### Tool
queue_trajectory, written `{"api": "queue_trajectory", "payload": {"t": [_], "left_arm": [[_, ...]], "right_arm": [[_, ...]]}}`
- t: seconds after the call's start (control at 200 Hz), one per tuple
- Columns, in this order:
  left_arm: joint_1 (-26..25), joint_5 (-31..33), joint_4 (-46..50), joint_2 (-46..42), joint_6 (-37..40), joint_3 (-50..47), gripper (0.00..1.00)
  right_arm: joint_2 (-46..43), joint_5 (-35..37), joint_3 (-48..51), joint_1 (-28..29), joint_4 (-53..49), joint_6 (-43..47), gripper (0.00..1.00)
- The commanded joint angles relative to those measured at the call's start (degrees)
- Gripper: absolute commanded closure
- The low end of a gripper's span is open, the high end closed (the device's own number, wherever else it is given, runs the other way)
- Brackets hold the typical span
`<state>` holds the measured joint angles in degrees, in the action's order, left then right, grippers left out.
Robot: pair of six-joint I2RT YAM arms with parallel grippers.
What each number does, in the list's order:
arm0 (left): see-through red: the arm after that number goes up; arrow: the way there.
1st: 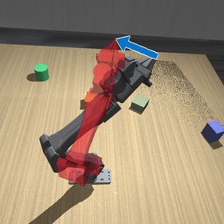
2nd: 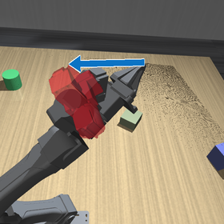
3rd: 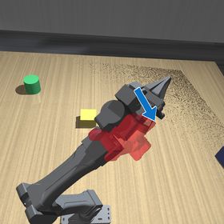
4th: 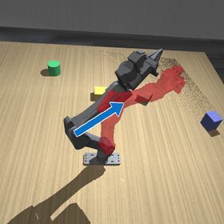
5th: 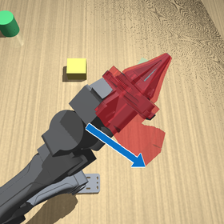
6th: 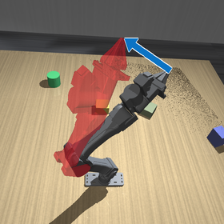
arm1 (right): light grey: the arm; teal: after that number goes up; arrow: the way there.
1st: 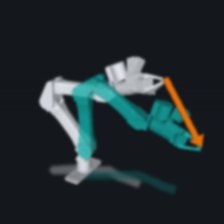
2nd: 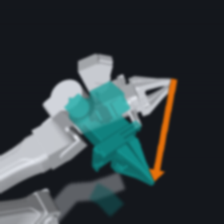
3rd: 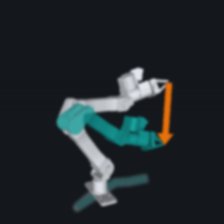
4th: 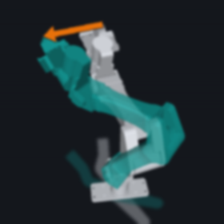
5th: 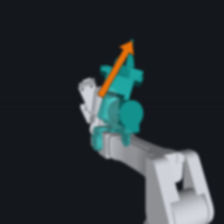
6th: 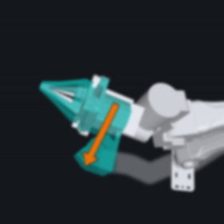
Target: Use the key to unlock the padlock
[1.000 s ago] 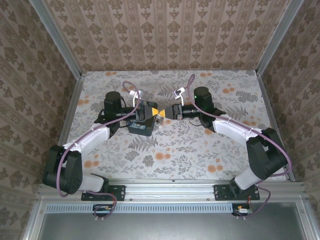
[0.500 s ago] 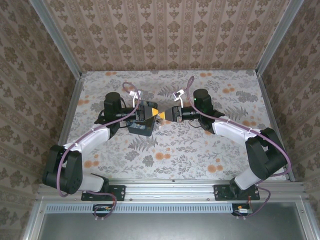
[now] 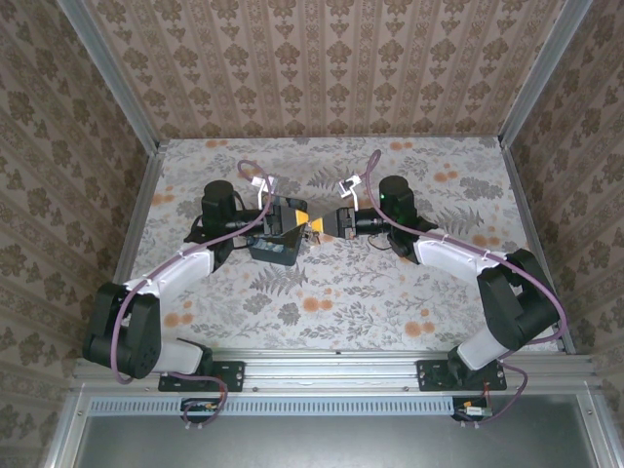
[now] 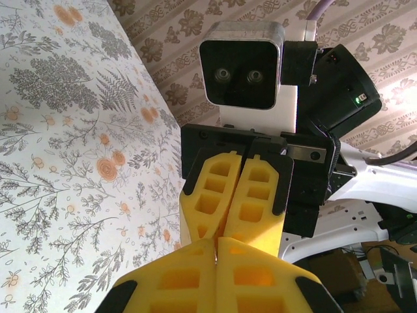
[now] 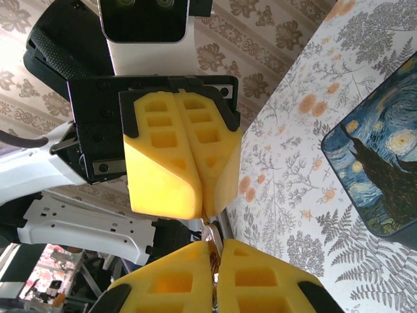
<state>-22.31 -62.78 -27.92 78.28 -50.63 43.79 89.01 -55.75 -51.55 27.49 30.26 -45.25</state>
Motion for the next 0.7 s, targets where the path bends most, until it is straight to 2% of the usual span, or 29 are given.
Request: {"api": "queue_trajectory", "payload": {"t": [0.0, 0.105, 0.31, 0.515, 0.695], "left_arm": [[-0.2, -1.0, -3.3, -0.1, -1.1, -1.0, 1.00], [-0.6, -1.1, -4.2, 0.0, -1.5, -1.2, 1.00], [-0.7, -1.5, -4.6, 0.0, -1.7, -1.3, 1.00], [-0.8, -2.0, -5.4, -0.1, -1.7, -1.7, 1.00], [-0.6, -2.1, -4.8, -0.8, -1.4, -2.2, 1.00]], "right_arm": [[0.0, -1.5, 0.6, 0.5, 5.3, -1.4, 0.92], [0.0, -1.0, 0.8, 0.5, 5.8, -1.8, 0.85], [-0.1, -0.9, 1.2, 0.5, 6.7, -2.4, 0.88], [-0.3, 0.1, 1.4, 0.2, 6.7, -2.8, 0.67], [-1.5, 0.6, 1.6, -0.6, 4.6, -1.5, 0.67]]}}
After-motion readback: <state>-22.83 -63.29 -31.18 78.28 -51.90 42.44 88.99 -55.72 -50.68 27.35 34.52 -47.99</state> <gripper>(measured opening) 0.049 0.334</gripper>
